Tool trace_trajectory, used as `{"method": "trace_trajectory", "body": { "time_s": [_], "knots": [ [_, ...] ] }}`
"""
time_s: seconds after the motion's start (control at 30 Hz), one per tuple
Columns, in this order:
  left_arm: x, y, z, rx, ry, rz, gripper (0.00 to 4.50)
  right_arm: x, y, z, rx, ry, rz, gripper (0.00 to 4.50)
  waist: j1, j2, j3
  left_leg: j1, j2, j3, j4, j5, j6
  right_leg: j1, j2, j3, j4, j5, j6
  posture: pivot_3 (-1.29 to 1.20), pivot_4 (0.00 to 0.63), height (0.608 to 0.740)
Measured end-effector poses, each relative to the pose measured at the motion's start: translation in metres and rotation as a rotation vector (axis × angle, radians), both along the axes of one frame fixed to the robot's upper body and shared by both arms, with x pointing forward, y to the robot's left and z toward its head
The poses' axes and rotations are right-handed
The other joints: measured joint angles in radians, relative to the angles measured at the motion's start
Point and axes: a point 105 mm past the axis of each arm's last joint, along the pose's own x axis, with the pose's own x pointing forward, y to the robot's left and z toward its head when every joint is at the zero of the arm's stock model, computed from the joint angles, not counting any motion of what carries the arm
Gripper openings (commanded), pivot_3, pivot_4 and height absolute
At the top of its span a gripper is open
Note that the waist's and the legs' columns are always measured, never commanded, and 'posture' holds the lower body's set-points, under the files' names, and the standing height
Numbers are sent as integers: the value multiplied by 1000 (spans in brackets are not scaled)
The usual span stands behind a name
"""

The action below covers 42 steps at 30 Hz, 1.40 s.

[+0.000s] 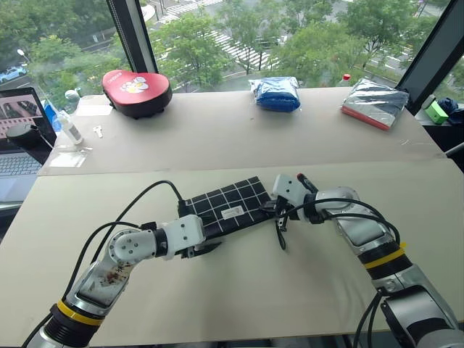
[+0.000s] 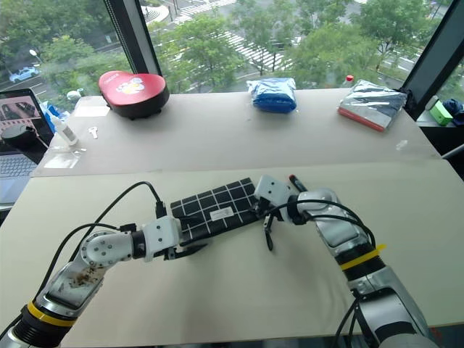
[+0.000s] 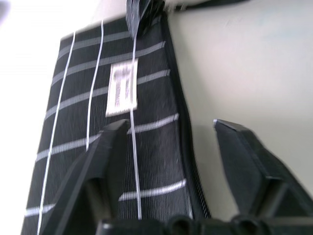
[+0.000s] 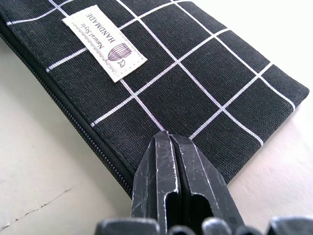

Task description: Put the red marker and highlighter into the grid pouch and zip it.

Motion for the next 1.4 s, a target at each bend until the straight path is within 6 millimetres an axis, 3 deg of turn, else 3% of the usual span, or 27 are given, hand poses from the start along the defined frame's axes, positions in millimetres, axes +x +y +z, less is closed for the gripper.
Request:
{"method": "trace_trajectory", "body": {
  "time_s": [0.1,0.23,0.37,0.6,0.73,0.9,1.03,1.2,1.27,1.4],
  "knots": [
    [-5,4,1,12,-74,-97,3796,0,0,-1,5,5,-1,0,0,0,0,0,0,0,0,0,0,0,0,0,0,0,0,0,150,740],
    [-6,29,-6,90,-207,-206,3796,0,1,0,19,12,-1,0,0,0,0,0,0,0,-1,0,0,-1,0,-1,-1,0,-1,0,150,740],
    [0,44,1,98,-386,-275,3796,1,0,0,24,15,-6,0,1,0,0,0,0,0,0,0,0,0,0,-1,-2,1,-1,0,150,740],
    [9,53,15,100,-586,-328,3796,-1,3,0,40,25,-3,0,-3,0,0,-1,0,0,0,0,1,-2,0,-2,-2,1,-1,0,150,740],
    [1,52,8,94,-587,-367,3796,0,2,1,45,26,-11,0,-7,0,0,-3,0,0,0,0,1,-3,0,-2,-2,1,-1,0,150,740],
    [-9,66,1,110,-550,-377,3796,0,1,1,48,27,-15,0,-11,0,0,-3,0,0,0,0,2,-3,0,-2,-1,1,-1,0,150,740],
    [-30,78,0,99,-524,-388,3796,-1,3,1,52,27,-11,0,-16,0,0,-3,0,0,-1,0,2,-4,0,-2,-1,1,-1,0,150,740],
    [-46,75,-10,78,-484,-400,3796,-1,3,1,51,28,-10,0,-17,0,0,-3,0,0,-1,0,2,-3,0,-2,-2,1,-1,0,150,740],
    [-45,74,-14,83,-482,-395,3796,-1,3,1,51,30,-9,0,-15,0,0,-3,0,0,-1,0,2,-3,0,-2,-1,1,-1,0,150,740],
    [-24,72,-23,103,-511,-340,3796,-1,3,1,51,33,-8,0,-11,0,0,-3,0,0,0,0,1,-3,1,-3,-1,1,-1,0,150,740]
  ]
}}
